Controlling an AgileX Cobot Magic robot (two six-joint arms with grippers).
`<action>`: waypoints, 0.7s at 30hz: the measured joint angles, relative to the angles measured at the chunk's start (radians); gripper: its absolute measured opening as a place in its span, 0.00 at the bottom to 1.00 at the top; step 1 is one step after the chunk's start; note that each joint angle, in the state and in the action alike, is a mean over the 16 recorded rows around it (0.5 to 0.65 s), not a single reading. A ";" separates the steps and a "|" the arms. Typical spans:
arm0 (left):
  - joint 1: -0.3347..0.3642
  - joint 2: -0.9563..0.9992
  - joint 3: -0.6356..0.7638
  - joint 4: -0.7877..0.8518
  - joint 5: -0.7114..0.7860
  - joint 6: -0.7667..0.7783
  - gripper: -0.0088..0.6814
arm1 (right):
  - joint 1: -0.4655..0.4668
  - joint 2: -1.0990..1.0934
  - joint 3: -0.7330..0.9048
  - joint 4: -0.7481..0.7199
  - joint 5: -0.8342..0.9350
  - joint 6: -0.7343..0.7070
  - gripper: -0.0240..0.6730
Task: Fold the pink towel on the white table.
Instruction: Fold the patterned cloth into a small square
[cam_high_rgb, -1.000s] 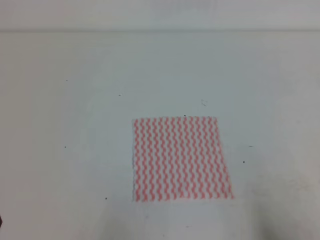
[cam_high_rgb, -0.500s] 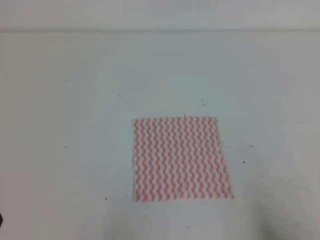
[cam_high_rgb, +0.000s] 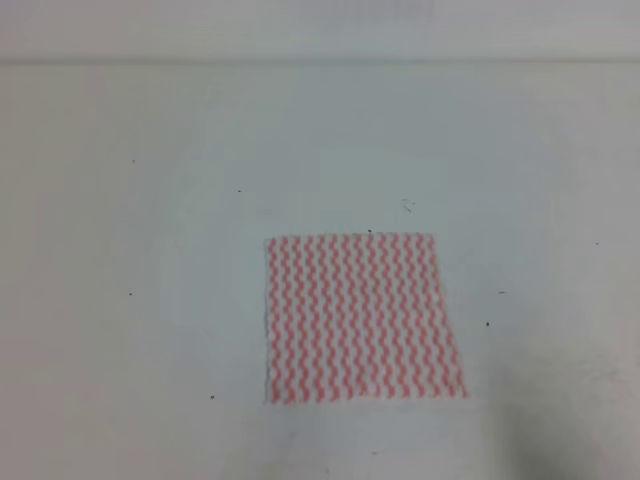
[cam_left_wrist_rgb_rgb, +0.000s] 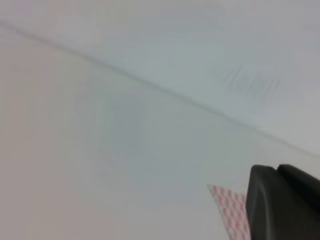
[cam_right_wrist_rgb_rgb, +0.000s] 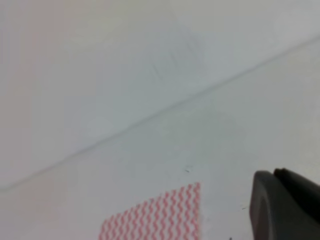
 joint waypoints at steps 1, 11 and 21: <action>0.000 -0.002 0.000 -0.021 -0.009 -0.001 0.01 | 0.000 0.000 -0.002 0.023 -0.002 0.000 0.01; 0.000 -0.008 0.005 -0.147 -0.076 -0.005 0.01 | 0.000 0.000 0.003 0.202 -0.034 -0.002 0.01; 0.000 0.012 -0.022 -0.181 -0.036 -0.002 0.01 | 0.000 0.037 -0.045 0.194 -0.029 -0.003 0.01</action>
